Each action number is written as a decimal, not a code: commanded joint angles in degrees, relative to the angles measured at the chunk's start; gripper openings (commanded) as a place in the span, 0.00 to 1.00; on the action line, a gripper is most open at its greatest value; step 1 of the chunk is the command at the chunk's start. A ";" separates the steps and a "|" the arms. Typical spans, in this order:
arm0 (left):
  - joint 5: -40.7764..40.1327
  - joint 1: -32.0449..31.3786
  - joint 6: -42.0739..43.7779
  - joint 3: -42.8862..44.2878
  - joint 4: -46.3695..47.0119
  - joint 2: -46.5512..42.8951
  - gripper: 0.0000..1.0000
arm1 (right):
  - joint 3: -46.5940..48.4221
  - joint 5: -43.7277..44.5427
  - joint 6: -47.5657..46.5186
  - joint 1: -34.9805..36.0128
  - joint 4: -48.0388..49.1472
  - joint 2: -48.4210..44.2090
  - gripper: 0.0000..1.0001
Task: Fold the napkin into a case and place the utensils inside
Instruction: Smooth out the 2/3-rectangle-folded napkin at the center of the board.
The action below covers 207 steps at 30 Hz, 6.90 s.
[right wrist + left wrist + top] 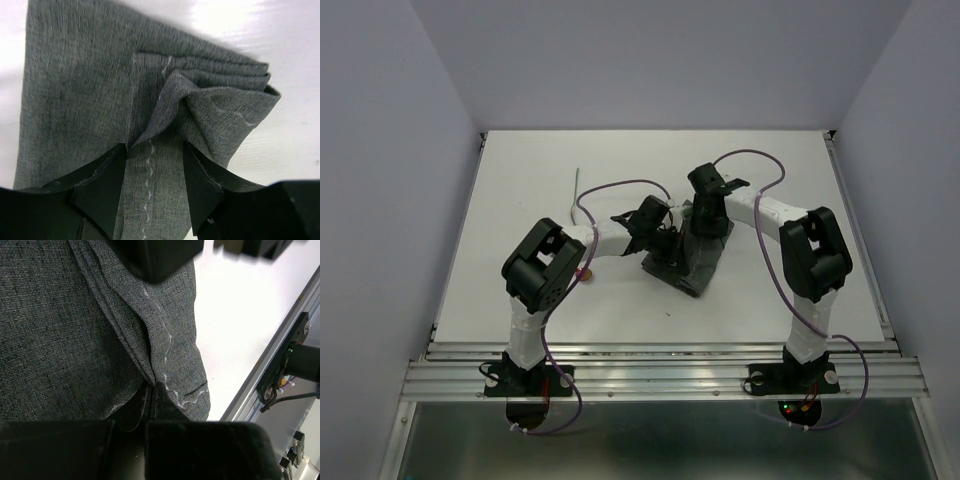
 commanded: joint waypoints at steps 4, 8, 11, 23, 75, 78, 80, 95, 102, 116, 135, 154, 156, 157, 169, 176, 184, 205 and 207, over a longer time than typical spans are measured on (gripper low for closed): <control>1.56 0.51 -0.76 -1.34 3.11 -1.57 0.00 | -2.02 -2.83 2.47 1.93 1.31 -1.35 0.54; 1.64 0.51 -0.94 -1.43 3.29 -1.57 0.00 | -2.63 -2.84 3.35 1.93 1.40 -0.74 0.52; 1.64 0.51 -0.94 -1.52 3.38 -1.66 0.00 | -2.63 -1.70 4.14 2.46 1.22 -0.39 0.45; 1.64 0.60 -1.29 -2.57 3.99 -3.50 0.00 | -3.77 1.03 5.02 2.46 0.96 -1.35 0.01; -2.93 7.90 -7.01 -9.51 7.86 -0.69 0.00 | -8.35 9.73 7.39 0.17 -0.71 -6.36 0.01; -2.84 7.90 -7.09 -9.60 7.95 -1.04 0.00 | -8.08 10.44 7.83 0.17 -1.06 -6.01 0.01; -2.84 7.90 -7.09 -9.78 7.95 -1.30 0.00 | -7.65 10.18 7.39 0.17 -0.98 -5.58 0.01; -2.49 7.81 -7.80 -7.32 6.19 -6.66 0.00 | -9.40 3.58 0.45 0.17 3.68 -2.85 0.01; -2.31 5.44 -8.50 -5.47 3.82 -12.81 0.00 | -8.96 2.71 0.27 0.17 3.42 -0.65 0.01; 4.37 -2.39 -16.85 -3.63 18.23 -5.09 0.00 | -6.85 0.86 -0.43 0.17 3.07 -0.30 0.01; -0.20 -2.04 -15.18 -9.34 17.09 2.30 0.00 | -5.18 -3.10 -1.92 -0.35 1.92 -8.20 0.40; 0.59 -1.86 -15.01 -9.87 17.35 1.16 0.00 | -14.33 -12.15 1.06 -18.99 12.91 -13.84 0.03; 0.68 -1.86 -14.92 -9.87 17.18 1.07 0.00 | -13.80 -11.98 1.15 -18.99 12.91 -12.17 0.02; 0.59 -1.86 -14.83 -9.87 17.09 1.07 0.00 | -13.36 -12.06 1.32 -18.99 13.26 -11.64 0.01; 1.20 -1.86 -14.39 -9.25 16.56 1.59 0.00 | -12.04 -17.42 2.29 -18.99 15.63 -8.56 0.01; 1.91 -1.86 -13.69 -7.93 15.86 2.21 0.00 | -11.16 -20.05 2.29 -18.99 15.99 -7.07 0.01; 2.78 -1.86 -13.07 -7.40 15.42 2.91 0.00 | -10.11 -22.70 2.82 -18.99 17.13 -7.51 0.01; 4.02 -1.86 -11.49 -5.91 14.28 3.71 0.00 | -4.92 -22.44 3.79 -13.45 17.39 -1.18 0.01; 3.84 -1.86 -10.70 -5.65 13.58 3.53 0.00 | -4.66 -21.82 4.05 -12.92 17.39 -0.83 0.01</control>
